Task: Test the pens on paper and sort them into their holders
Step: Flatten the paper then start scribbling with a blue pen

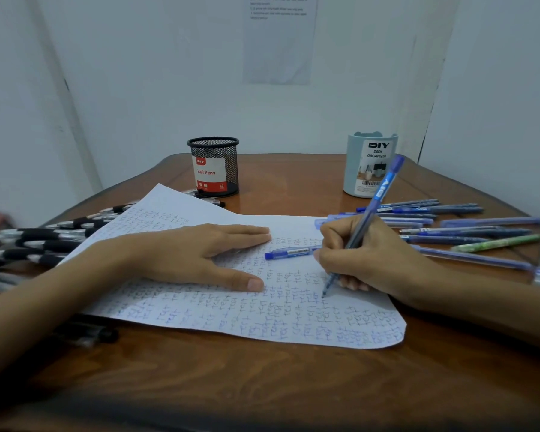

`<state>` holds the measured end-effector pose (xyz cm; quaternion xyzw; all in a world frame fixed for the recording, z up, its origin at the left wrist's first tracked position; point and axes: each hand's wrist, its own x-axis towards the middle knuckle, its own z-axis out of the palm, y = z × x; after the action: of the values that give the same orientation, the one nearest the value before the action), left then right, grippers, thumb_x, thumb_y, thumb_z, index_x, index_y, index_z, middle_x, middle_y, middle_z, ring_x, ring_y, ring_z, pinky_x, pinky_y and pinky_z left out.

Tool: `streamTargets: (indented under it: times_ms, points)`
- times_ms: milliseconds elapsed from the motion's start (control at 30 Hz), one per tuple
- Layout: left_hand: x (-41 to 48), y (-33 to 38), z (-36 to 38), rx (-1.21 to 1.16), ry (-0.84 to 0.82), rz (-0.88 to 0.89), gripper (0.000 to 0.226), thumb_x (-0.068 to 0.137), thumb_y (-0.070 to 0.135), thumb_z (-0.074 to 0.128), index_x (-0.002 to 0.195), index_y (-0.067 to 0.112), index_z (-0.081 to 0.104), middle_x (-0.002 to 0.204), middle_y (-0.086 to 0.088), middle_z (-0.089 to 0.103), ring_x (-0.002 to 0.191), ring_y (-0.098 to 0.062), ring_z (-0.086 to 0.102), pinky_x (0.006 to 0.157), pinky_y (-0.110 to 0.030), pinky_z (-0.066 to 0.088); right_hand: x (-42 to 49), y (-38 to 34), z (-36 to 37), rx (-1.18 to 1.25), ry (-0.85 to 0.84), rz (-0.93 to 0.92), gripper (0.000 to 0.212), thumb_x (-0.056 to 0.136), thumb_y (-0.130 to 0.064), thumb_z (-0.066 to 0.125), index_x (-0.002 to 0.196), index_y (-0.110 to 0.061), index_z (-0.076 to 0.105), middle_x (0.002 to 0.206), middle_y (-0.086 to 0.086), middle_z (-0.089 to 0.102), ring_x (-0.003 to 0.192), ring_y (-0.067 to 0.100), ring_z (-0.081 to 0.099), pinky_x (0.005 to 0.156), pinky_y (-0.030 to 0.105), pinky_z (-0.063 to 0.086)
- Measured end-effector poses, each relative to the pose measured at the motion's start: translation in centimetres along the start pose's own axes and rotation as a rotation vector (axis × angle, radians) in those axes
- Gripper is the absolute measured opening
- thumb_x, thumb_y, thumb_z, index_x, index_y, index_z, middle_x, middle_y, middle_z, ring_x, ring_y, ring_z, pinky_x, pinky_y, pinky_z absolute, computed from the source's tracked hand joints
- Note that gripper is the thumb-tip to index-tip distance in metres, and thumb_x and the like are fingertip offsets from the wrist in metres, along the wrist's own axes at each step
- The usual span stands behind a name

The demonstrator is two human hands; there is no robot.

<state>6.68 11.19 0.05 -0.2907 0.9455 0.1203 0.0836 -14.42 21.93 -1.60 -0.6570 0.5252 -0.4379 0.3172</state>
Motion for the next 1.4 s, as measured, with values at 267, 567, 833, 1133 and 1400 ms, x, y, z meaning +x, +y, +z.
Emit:
streamTargets:
  times_ms: [267,567,833,1133,1400]
  points:
    - [0.0,0.1,-0.1,-0.005,-0.001,-0.020,0.079,0.074,0.076,0.040,0.142,0.054,0.006,0.120,0.057,-0.005,0.122,0.022,0.005,0.103,-0.016,0.004,0.1,0.3,0.0,0.032,0.022,-0.038,0.046,0.083,0.005,0.060,0.046,-0.012,0.038,0.037,-0.001,0.042,0.033,0.009,0.042,0.037,0.015,0.035]
    - [0.1,0.3,-0.2,-0.004,-0.014,-0.032,0.077,0.075,0.070,0.039,0.142,0.053,0.005,0.129,0.049,-0.005,0.123,0.019,0.005,0.105,-0.018,0.003,0.3,0.4,0.0,0.019,0.029,-0.033,0.045,0.082,0.008,0.058,0.047,-0.011,0.038,0.039,0.002,0.041,0.033,0.008,0.041,0.039,0.016,0.038]
    - [-0.1,0.6,-0.4,0.007,-0.008,-0.027,0.077,0.075,0.072,0.039,0.143,0.052,0.007,0.131,0.048,-0.001,0.123,0.018,0.006,0.107,-0.020,0.006,0.3,0.3,-0.2,0.116,0.073,0.034,0.034,0.086,0.001,0.059,0.059,-0.011,0.041,0.046,0.000,0.041,0.039,0.008,0.032,0.035,0.014,0.027]
    - [0.0,0.2,-0.3,0.008,-0.018,-0.006,0.087,0.061,0.090,0.027,0.139,0.059,0.004,0.114,0.061,-0.005,0.118,0.023,0.007,0.107,-0.021,0.006,1.1,0.3,-0.9,0.438,0.033,0.154,0.042,0.084,-0.046,0.049,0.109,-0.013,0.057,0.043,-0.002,0.036,0.033,0.008,0.022,0.043,0.028,0.010]
    - [-0.1,0.2,-0.2,0.002,-0.010,-0.018,0.092,0.058,0.089,0.028,0.140,0.056,0.005,0.121,0.055,-0.002,0.124,0.016,0.008,0.107,-0.021,0.007,1.0,0.3,-1.0,0.430,-0.002,0.194,0.027,0.092,-0.025,0.048,0.112,-0.014,0.062,0.045,-0.001,0.036,0.034,0.005,0.026,0.032,0.016,0.022]
